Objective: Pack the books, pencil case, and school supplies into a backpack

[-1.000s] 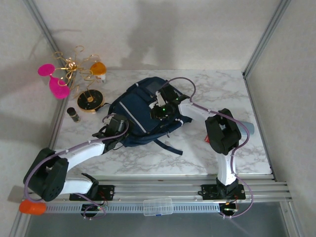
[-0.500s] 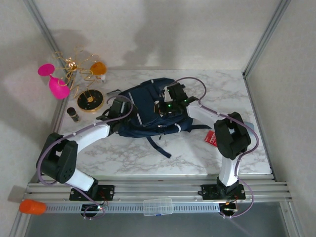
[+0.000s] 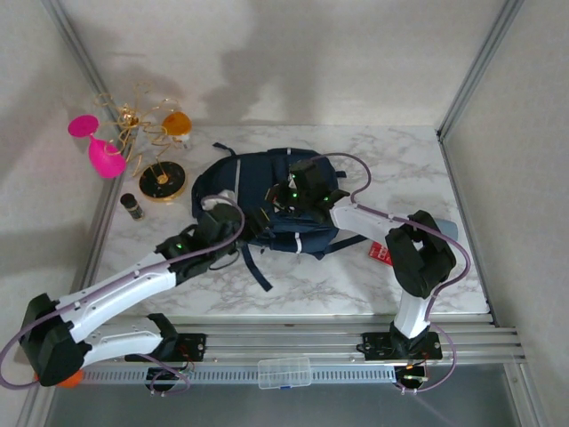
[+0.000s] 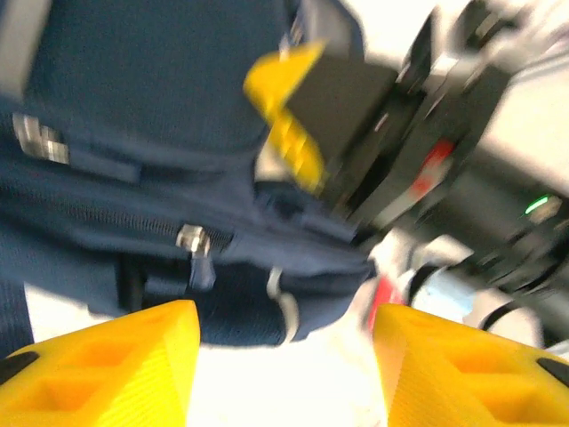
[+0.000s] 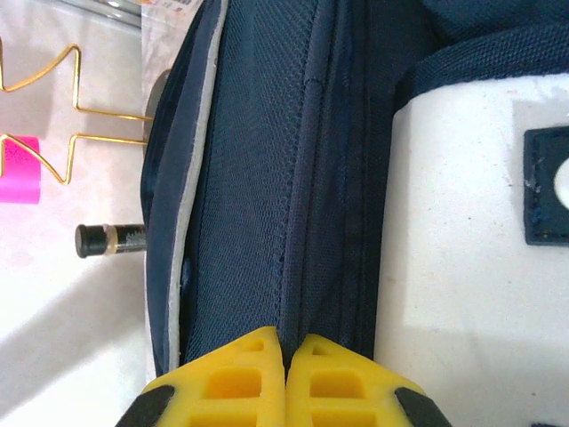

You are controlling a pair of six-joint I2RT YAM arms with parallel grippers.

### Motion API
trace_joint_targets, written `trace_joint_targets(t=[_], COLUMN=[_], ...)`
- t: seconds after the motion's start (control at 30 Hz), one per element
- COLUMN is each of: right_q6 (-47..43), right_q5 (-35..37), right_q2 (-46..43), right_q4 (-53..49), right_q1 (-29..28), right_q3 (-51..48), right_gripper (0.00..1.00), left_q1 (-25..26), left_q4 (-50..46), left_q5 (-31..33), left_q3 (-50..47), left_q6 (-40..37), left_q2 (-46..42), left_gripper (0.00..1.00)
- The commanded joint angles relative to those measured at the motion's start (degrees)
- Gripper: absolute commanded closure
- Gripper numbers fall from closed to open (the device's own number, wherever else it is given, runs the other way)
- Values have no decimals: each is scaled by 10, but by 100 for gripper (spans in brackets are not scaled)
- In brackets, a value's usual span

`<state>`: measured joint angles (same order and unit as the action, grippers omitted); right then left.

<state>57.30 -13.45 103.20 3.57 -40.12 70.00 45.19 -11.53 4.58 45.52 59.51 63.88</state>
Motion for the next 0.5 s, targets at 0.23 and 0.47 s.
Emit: trace_joint_targets(t=[0.23,0.47], right_q6=[34,40], right_q5=[11,10], right_q2=[-62,-61], right_q4=[113,113], right_q1=[-10,-8], right_q3=[-2,1], right_gripper=[100,100], left_q1=[50,51], left_q4=[17,-69], left_q5=[70,133], left_q3=[32,142], left_q6=[54,15], left_q2=[152,242], left_gripper=[48,55])
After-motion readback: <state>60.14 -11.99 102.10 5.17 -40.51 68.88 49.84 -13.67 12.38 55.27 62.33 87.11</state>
